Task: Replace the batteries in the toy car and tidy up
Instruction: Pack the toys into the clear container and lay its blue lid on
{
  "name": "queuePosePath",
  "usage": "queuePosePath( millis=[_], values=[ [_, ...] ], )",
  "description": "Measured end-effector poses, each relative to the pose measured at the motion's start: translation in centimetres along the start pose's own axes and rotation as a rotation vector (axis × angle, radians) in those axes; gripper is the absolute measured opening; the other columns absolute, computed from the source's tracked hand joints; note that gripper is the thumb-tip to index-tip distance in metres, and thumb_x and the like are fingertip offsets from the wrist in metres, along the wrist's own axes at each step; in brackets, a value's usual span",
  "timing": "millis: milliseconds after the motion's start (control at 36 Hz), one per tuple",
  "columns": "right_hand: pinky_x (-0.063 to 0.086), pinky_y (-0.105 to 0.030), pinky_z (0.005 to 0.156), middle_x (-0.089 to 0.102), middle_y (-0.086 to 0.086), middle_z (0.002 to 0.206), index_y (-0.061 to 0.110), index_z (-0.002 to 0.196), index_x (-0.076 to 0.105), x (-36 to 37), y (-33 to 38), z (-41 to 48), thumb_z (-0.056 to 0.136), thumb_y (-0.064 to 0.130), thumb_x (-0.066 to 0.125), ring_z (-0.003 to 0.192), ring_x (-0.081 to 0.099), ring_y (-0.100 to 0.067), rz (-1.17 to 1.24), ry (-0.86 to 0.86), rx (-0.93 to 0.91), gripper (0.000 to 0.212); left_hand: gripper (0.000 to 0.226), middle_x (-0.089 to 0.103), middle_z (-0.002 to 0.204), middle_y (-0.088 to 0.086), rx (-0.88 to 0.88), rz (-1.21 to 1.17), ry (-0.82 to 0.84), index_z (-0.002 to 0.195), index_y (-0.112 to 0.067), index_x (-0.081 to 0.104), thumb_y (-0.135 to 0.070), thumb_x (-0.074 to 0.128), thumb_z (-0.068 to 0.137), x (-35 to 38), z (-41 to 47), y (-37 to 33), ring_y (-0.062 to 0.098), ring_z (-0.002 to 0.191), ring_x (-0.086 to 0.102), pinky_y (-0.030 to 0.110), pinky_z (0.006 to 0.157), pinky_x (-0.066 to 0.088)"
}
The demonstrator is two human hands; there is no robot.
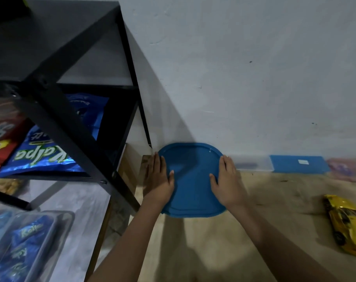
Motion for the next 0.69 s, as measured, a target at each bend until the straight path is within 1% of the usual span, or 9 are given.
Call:
queuePosePath(
  millis=[139, 306, 472, 528, 583, 611, 639, 667, 694],
  values=[
    [-0.001, -0.024, 0.114, -0.003, -0.008, 0.158, 0.004, 0.148, 0.002, 0.9, -0.2, -1.8, 0.099, 0.031, 0.031, 0.145, -0.001, -0.02, -0.031, 0.015, 0.003, 0.063, 0.066, -0.011, 0.159, 0.001, -0.072, -0.134, 0.001, 0.15, -0.013, -0.004, -0.042, 0.026, 0.1, 0.6, -2.5, 0.0, 0.018, 0.146, -0.005, 0.03, 0.114, 0.019],
    [-0.01, -0.021, 0.107, -0.01, -0.007, 0.157, 0.004, 0.148, -0.001, 1.2, -0.3, -2.1, 0.099, 0.036, 0.025, 0.145, -0.006, -0.018, -0.095, -0.011, 0.004, 0.064, 0.07, -0.02, 0.157, 0.002, -0.059, -0.102, 0.003, 0.149, -0.012, -0.012, -0.045, 0.024, 0.099, 1.0, -2.3, 0.2, 0.016, 0.146, -0.009, 0.027, 0.117, 0.002],
    [-0.014, -0.021, 0.106, -0.013, -0.008, 0.157, 0.003, 0.147, -0.003, 1.2, -0.4, -2.4, 0.097, 0.041, 0.014, 0.145, -0.007, -0.019, -0.107, -0.007, -0.012, 0.065, 0.069, -0.019, 0.157, 0.004, -0.064, -0.071, 0.002, 0.149, -0.011, -0.012, -0.045, 0.022, 0.099, 1.2, -2.5, 0.1, 0.02, 0.146, -0.005, 0.028, 0.117, 0.004],
    [-0.013, -0.023, 0.107, -0.012, -0.01, 0.157, 0.003, 0.147, -0.003, 1.7, -0.4, -2.7, 0.086, 0.048, -0.004, 0.145, -0.006, -0.021, -0.125, -0.004, -0.024, 0.076, 0.069, -0.021, 0.156, 0.003, -0.063, -0.06, 0.008, 0.149, -0.012, -0.011, -0.046, 0.021, 0.099, 1.4, -2.7, 0.2, 0.019, 0.146, -0.006, 0.027, 0.117, 0.006],
    [-0.006, -0.026, 0.113, 0.002, -0.013, 0.157, -0.001, 0.146, 0.01, 1.6, -0.3, -2.8, 0.081, 0.049, -0.011, 0.145, 0.009, -0.024, -0.123, -0.028, -0.004, 0.085, 0.069, -0.021, 0.156, 0.002, -0.09, -0.066, 0.025, 0.149, -0.013, -0.012, -0.049, 0.018, 0.098, 1.3, -2.7, 0.3, 0.018, 0.146, -0.008, 0.025, 0.116, 0.008],
    [0.004, -0.029, 0.117, 0.018, -0.016, 0.153, -0.005, 0.142, 0.026, 1.4, -0.3, -2.5, 0.086, 0.047, -0.009, 0.141, 0.027, -0.026, -0.155, -0.048, -0.003, 0.084, 0.07, -0.021, 0.156, 0.002, -0.101, -0.061, 0.024, 0.149, -0.013, -0.011, -0.052, 0.013, 0.096, 1.3, -2.6, 0.4, 0.018, 0.146, -0.008, 0.025, 0.116, 0.01],
    [0.014, -0.03, 0.115, 0.036, -0.017, 0.146, -0.007, 0.132, 0.043, 1.3, -0.2, -2.2, 0.092, 0.044, -0.005, 0.13, 0.045, -0.027, -0.154, -0.029, -0.003, 0.081, 0.075, -0.017, 0.157, 0.004, -0.109, -0.092, 0.009, 0.15, -0.011, -0.007, -0.057, 0.004, 0.092, 1.0, -2.6, 0.2, 0.019, 0.146, -0.006, 0.025, 0.116, 0.013],
    [0.019, -0.03, 0.108, 0.046, -0.016, 0.138, -0.008, 0.124, 0.053, 1.8, -0.5, -2.1, 0.095, 0.042, -0.002, 0.12, 0.056, -0.028, -0.184, -0.022, -0.011, 0.08, 0.083, -0.007, 0.158, 0.007, -0.082, -0.083, -0.025, 0.15, -0.008, 0.004, -0.06, -0.004, 0.086, 1.4, -2.5, 0.4, 0.022, 0.146, 0.002, 0.026, 0.114, 0.017],
    [0.021, -0.031, 0.104, 0.048, -0.014, 0.135, -0.009, 0.124, 0.052, 2.1, -0.4, -2.1, 0.096, 0.041, -0.001, 0.116, 0.058, -0.03, -0.189, -0.044, -0.032, 0.079, 0.089, 0.009, 0.158, 0.013, -0.036, -0.011, -0.078, 0.147, -0.002, 0.023, -0.059, -0.007, 0.085, 1.6, -2.7, 0.3, 0.027, 0.143, 0.014, 0.028, 0.112, 0.021]
  ],
)
Point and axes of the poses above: each hand's wrist, its own z-axis towards the middle knuckle, its own x-axis out of the palm, y = z × x, the point moved 7 cm from there along z, towards the middle knuckle
